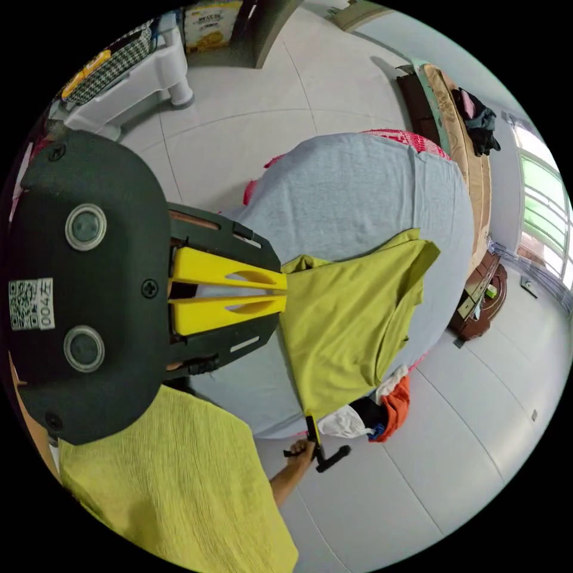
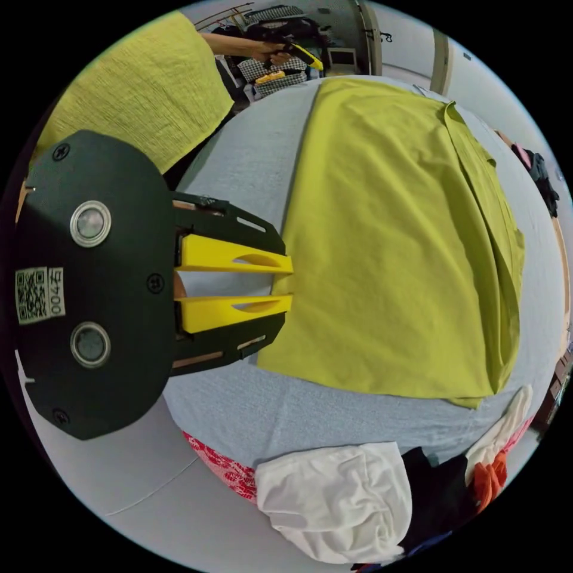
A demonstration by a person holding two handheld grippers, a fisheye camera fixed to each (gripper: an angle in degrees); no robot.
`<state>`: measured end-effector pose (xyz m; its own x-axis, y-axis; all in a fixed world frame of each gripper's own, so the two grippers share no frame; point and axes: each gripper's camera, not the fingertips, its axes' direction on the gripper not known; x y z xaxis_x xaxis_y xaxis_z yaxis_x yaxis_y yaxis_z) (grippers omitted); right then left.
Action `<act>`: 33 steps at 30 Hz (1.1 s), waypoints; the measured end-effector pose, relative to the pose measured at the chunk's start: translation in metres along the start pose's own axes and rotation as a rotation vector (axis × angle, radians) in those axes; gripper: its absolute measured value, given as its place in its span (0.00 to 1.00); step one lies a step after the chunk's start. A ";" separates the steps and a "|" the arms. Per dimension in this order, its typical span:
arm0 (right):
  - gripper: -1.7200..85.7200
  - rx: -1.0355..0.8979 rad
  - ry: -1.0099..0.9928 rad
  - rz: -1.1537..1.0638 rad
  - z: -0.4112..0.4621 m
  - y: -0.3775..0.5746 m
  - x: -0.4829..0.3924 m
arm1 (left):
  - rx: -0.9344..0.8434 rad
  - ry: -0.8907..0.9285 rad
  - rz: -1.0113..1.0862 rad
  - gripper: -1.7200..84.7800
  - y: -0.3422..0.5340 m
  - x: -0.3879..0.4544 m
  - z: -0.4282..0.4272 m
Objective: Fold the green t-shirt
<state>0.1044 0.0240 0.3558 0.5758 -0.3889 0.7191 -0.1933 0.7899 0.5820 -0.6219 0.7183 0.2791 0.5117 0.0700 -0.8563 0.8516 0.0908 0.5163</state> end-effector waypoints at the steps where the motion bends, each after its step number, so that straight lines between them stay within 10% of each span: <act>1: 0.08 -0.030 -0.006 -0.008 0.005 -0.007 0.001 | -0.010 -0.011 0.012 0.05 0.002 0.003 0.008; 33: 0.07 -0.189 -0.030 -0.004 0.076 -0.001 0.000 | -0.126 -0.124 0.108 0.04 0.016 -0.078 0.161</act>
<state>0.0446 -0.0128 0.3839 0.5517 -0.4042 0.7295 -0.0368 0.8621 0.5054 -0.6294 0.5543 0.3518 0.6162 -0.0360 -0.7868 0.7738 0.2139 0.5962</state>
